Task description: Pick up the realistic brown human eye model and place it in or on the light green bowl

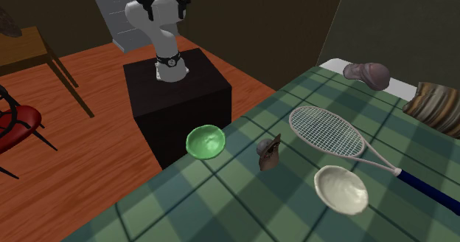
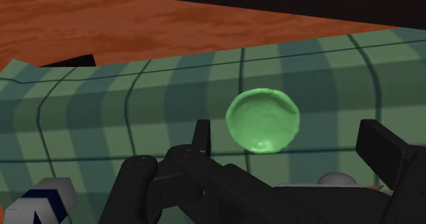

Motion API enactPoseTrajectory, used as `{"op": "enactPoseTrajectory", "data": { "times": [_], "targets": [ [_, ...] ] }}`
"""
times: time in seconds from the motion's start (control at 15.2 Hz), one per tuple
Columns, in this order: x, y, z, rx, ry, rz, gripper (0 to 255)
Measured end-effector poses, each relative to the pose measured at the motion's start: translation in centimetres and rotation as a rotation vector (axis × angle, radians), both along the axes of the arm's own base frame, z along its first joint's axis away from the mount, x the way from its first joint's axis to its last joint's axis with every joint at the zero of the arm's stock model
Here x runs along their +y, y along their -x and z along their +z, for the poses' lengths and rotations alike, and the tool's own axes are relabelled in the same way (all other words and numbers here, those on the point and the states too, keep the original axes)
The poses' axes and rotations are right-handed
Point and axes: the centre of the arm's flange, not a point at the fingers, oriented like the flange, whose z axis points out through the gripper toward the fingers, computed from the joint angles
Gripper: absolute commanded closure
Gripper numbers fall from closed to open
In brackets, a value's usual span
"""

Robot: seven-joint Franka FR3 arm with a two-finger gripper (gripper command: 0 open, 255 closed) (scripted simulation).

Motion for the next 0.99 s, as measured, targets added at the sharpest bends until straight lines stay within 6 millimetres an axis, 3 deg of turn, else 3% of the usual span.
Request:
{"op": "enactPoseTrajectory", "data": {
  "times": [0.26,0.66,0.99],
  "targets": [
    [1.7,-1.0,-1.7,0.000,-0.002,-0.049,0],
    [7.0,-3.6,-6.5,-0.003,-0.006,-0.192,0],
    [11.1,-7.1,-10.7,-0.006,-0.010,-0.315,0]
  ]
}}
